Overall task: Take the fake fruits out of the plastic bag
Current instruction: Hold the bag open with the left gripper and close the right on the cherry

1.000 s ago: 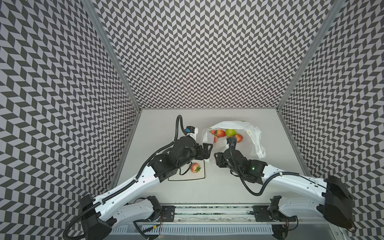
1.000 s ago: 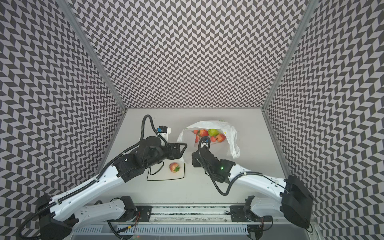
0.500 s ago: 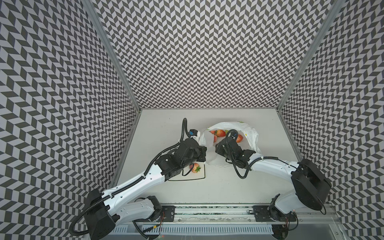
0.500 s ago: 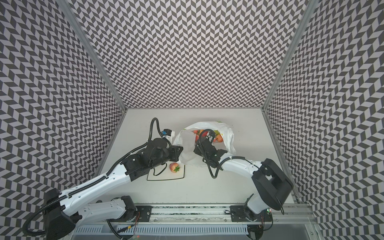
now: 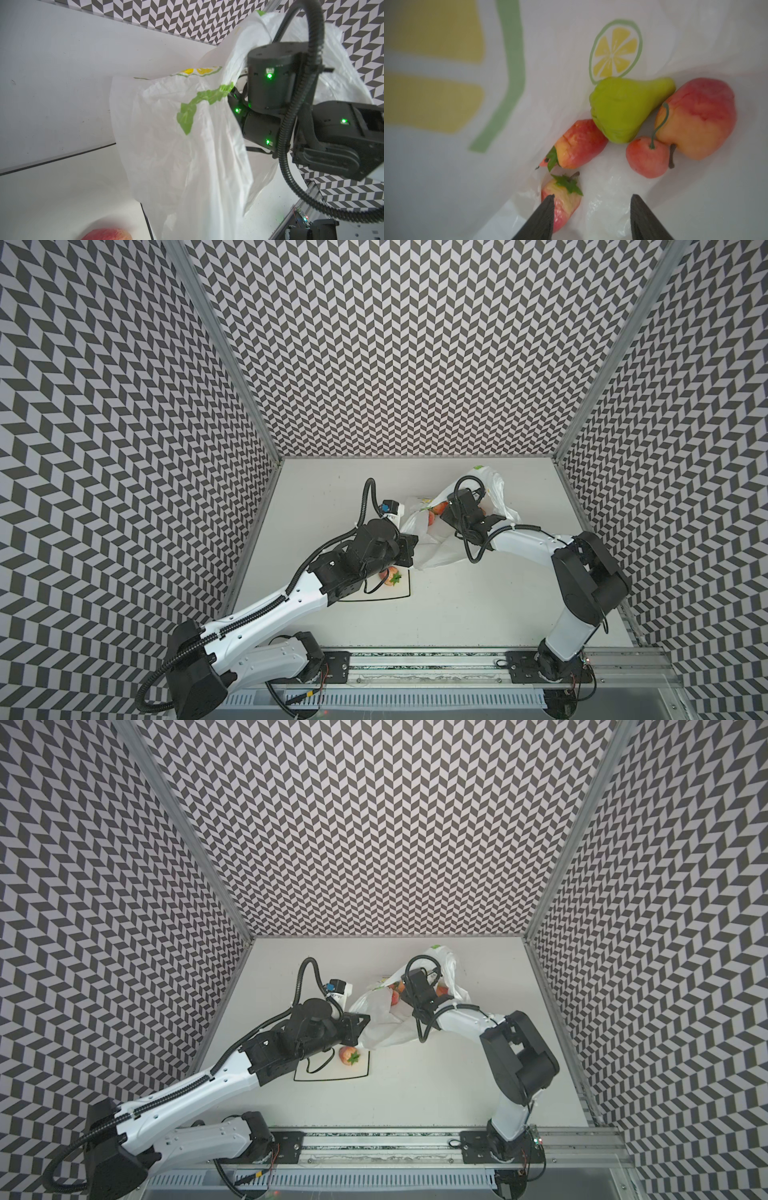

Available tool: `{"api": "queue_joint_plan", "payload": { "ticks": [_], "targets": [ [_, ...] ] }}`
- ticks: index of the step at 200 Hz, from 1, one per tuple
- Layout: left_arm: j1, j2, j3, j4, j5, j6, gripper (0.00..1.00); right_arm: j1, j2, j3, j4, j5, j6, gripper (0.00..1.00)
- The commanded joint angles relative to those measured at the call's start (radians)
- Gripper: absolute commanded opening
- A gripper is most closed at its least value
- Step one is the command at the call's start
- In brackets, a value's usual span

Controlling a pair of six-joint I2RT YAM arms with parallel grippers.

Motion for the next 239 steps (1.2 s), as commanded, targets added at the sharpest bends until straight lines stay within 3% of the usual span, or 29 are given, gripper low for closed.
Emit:
{"api": "queue_joint_plan", "payload": {
  "ticks": [1, 48, 114, 142, 184, 201, 239],
  "targets": [
    [-0.014, -0.009, -0.007, 0.036, 0.008, 0.037, 0.00, -0.013, 0.031, 0.031, -0.078, 0.101, -0.070, 0.61],
    [-0.025, -0.015, -0.008, 0.051, 0.010, 0.067, 0.00, -0.041, 0.074, 0.032, -0.096, 0.128, -0.101, 0.67],
    [-0.028, -0.033, -0.024, 0.070, 0.012, 0.092, 0.00, -0.062, 0.179, 0.082, -0.076, 0.095, -0.142, 0.65],
    [-0.030, -0.039, -0.024, 0.069, 0.009, 0.099, 0.00, -0.066, 0.221, 0.112, -0.090, 0.086, -0.143, 0.60],
    [-0.031, -0.043, -0.030, 0.072, -0.011, 0.099, 0.00, -0.065, 0.190, 0.090, -0.061, 0.062, -0.160, 0.44],
    [-0.030, -0.044, -0.032, 0.075, -0.023, 0.097, 0.00, -0.065, 0.141, 0.058, -0.034, 0.040, -0.181, 0.35],
    [-0.030, -0.040, -0.046, 0.110, -0.056, 0.102, 0.00, -0.064, -0.031, -0.065, 0.067, -0.072, -0.233, 0.34]
  ]
}}
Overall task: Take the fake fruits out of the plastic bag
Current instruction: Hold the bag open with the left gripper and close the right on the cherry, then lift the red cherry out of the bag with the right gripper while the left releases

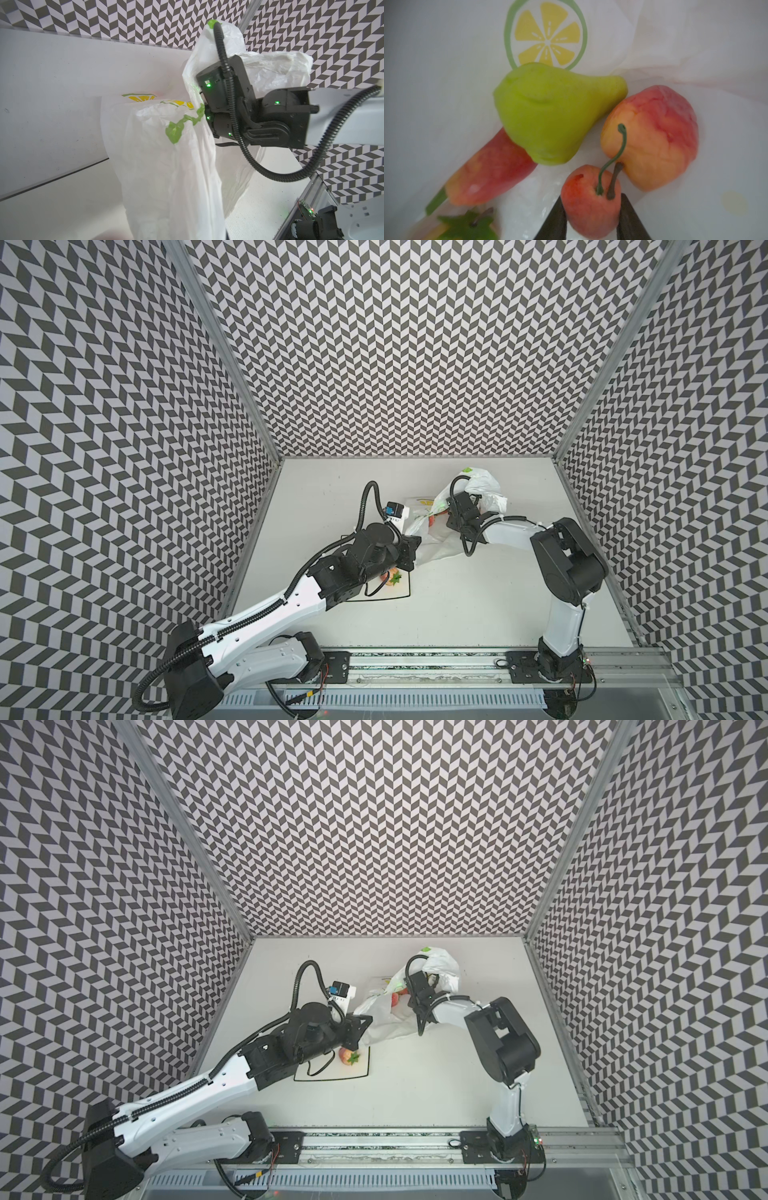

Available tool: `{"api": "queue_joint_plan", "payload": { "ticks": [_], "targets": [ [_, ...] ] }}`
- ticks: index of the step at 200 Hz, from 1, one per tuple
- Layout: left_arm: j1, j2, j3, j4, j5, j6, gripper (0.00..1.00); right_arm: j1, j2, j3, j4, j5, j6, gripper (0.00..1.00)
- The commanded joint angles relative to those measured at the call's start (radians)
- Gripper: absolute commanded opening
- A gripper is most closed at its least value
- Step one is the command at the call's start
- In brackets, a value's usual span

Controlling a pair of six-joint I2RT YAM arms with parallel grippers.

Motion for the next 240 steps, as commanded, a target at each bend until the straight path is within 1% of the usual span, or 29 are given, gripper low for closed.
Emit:
{"api": "queue_joint_plan", "payload": {
  "ticks": [1, 39, 71, 112, 135, 168, 207, 214, 227, 240],
  "targets": [
    [-0.006, -0.018, -0.017, 0.050, -0.038, 0.012, 0.00, -0.006, -0.141, -0.065, 0.116, -0.088, -0.044, 0.34],
    [-0.004, 0.003, -0.034, 0.123, -0.070, 0.032, 0.00, 0.004, -0.307, -0.201, 0.206, -0.294, -0.115, 0.32],
    [0.000, 0.047, -0.016, 0.166, -0.104, 0.066, 0.00, 0.016, -0.447, -0.296, 0.240, -0.415, -0.158, 0.32],
    [0.025, 0.110, 0.005, 0.210, -0.089, 0.100, 0.00, 0.016, -0.620, -0.372, 0.248, -0.555, -0.180, 0.32],
    [0.032, 0.136, 0.018, 0.224, -0.082, 0.113, 0.00, 0.018, -0.713, -0.394, 0.222, -0.604, -0.195, 0.32],
    [0.034, 0.142, 0.024, 0.223, -0.081, 0.120, 0.00, 0.033, -0.818, -0.406, 0.147, -0.633, -0.238, 0.32],
    [0.033, 0.108, 0.008, 0.214, -0.090, 0.116, 0.00, 0.099, -0.900, -0.398, 0.090, -0.639, -0.278, 0.32],
    [0.034, 0.099, 0.007, 0.206, -0.097, 0.110, 0.08, 0.118, -0.905, -0.389, 0.077, -0.630, -0.285, 0.32],
    [0.034, 0.080, 0.009, 0.179, -0.106, 0.094, 0.32, 0.159, -0.909, -0.368, 0.047, -0.610, -0.306, 0.32],
    [0.034, 0.053, 0.008, 0.152, -0.107, 0.082, 0.50, 0.200, -0.910, -0.343, 0.019, -0.583, -0.323, 0.32]
  ]
}}
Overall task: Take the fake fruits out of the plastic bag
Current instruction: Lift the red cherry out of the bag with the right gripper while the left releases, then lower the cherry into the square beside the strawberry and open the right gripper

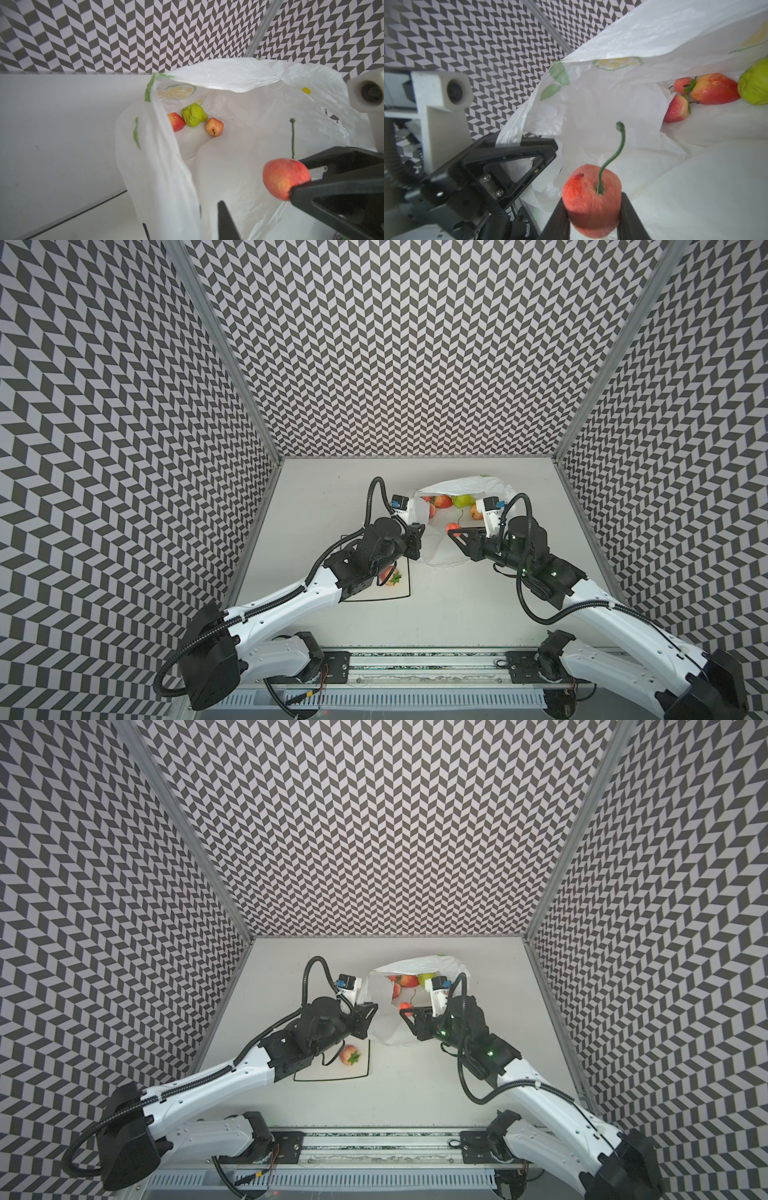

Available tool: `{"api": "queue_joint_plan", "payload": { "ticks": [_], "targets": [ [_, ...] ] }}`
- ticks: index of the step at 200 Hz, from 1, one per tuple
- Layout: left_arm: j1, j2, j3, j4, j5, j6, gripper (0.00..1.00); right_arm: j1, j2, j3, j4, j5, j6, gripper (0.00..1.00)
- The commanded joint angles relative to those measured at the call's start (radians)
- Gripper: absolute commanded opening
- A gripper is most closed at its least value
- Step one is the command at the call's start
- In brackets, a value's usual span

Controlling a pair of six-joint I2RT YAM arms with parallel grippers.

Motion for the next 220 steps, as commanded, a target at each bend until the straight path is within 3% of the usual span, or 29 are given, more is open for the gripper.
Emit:
{"api": "queue_joint_plan", "payload": {
  "ticks": [1, 32, 70, 100, 135, 168, 220],
  "targets": [
    [0.002, -0.057, 0.018, -0.034, -0.022, -0.023, 0.51, 0.063, -0.017, 0.048, -0.044, 0.031, -0.057, 0.32],
    [0.001, -0.169, 0.009, -0.099, -0.026, -0.048, 0.75, 0.160, -0.023, 0.089, -0.073, 0.078, -0.102, 0.32],
    [0.004, -0.309, 0.064, -0.216, -0.121, -0.083, 0.85, 0.294, -0.010, 0.164, -0.121, 0.130, -0.189, 0.32],
    [0.065, -0.357, 0.133, -0.348, -0.261, -0.149, 0.86, 0.440, 0.027, 0.231, -0.142, 0.191, -0.287, 0.32],
    [0.285, -0.393, 0.179, -0.468, -0.293, -0.245, 0.84, 0.622, 0.131, 0.242, -0.096, 0.269, -0.400, 0.32],
    [0.413, -0.435, 0.196, -0.521, -0.314, -0.290, 0.82, 0.670, 0.329, 0.288, -0.088, 0.319, -0.399, 0.32],
    [0.446, -0.479, 0.195, -0.571, -0.372, -0.313, 0.81, 0.680, 0.716, 0.516, -0.219, 0.418, -0.322, 0.29]
  ]
}}
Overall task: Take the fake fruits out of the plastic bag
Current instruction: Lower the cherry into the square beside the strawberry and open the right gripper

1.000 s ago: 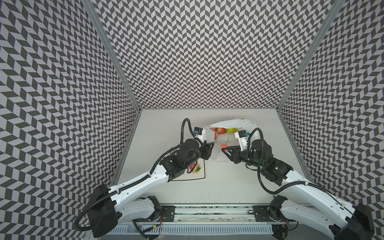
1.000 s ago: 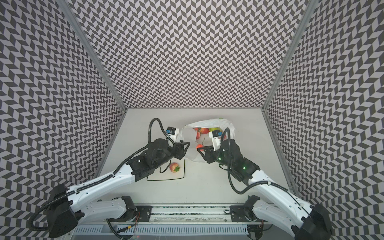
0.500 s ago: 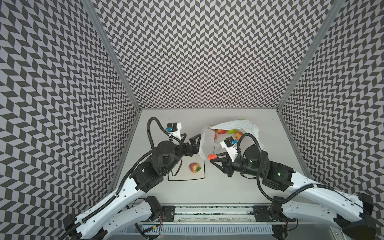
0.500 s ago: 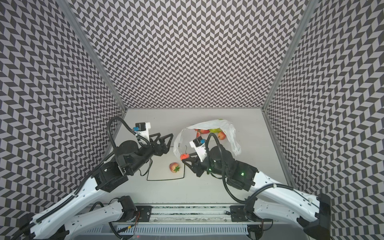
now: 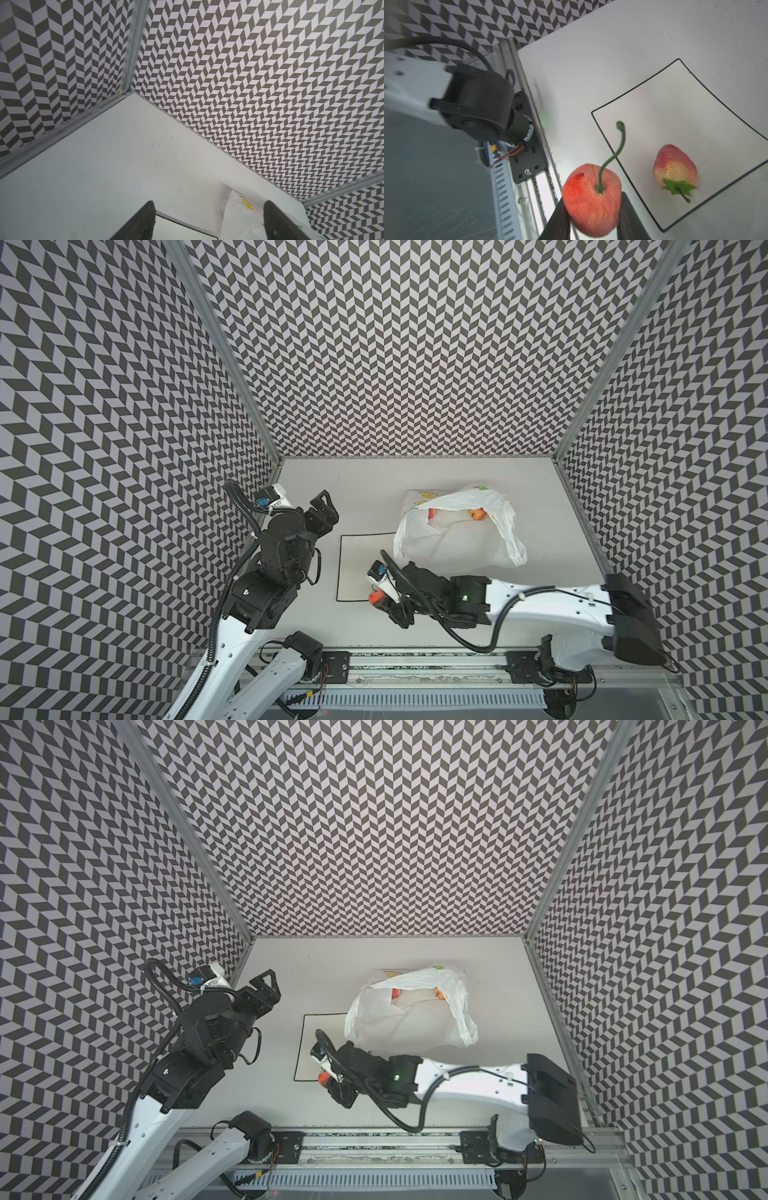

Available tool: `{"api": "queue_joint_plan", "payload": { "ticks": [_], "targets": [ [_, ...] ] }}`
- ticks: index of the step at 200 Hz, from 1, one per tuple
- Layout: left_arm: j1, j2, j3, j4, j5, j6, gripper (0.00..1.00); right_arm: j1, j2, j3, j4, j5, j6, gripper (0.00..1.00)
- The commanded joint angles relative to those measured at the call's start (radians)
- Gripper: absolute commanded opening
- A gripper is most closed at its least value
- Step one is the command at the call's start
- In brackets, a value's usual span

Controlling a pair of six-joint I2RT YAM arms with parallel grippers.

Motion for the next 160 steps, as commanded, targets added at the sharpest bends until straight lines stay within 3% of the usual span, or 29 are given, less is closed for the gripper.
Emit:
{"api": "queue_joint_plan", "payload": {
  "ticks": [1, 42, 82, 130, 160],
  "targets": [
    [0.009, -0.019, 0.030, -0.058, -0.055, -0.036, 0.81, 0.005, 0.097, 0.072, -0.027, 0.084, 0.039, 0.29],
    [0.008, -0.056, 0.013, -0.086, -0.080, -0.053, 0.81, -0.017, 0.253, 0.155, -0.065, 0.179, 0.134, 0.30],
    [0.008, -0.073, -0.003, -0.097, -0.071, -0.064, 0.81, -0.048, 0.369, 0.240, -0.096, 0.231, 0.151, 0.32],
    [0.008, -0.078, -0.010, -0.100, -0.059, -0.064, 0.81, -0.061, 0.446, 0.294, -0.126, 0.261, 0.141, 0.36],
    [0.008, -0.079, -0.015, -0.097, -0.053, -0.064, 0.81, -0.062, 0.457, 0.290, -0.118, 0.253, 0.138, 0.44]
  ]
}}
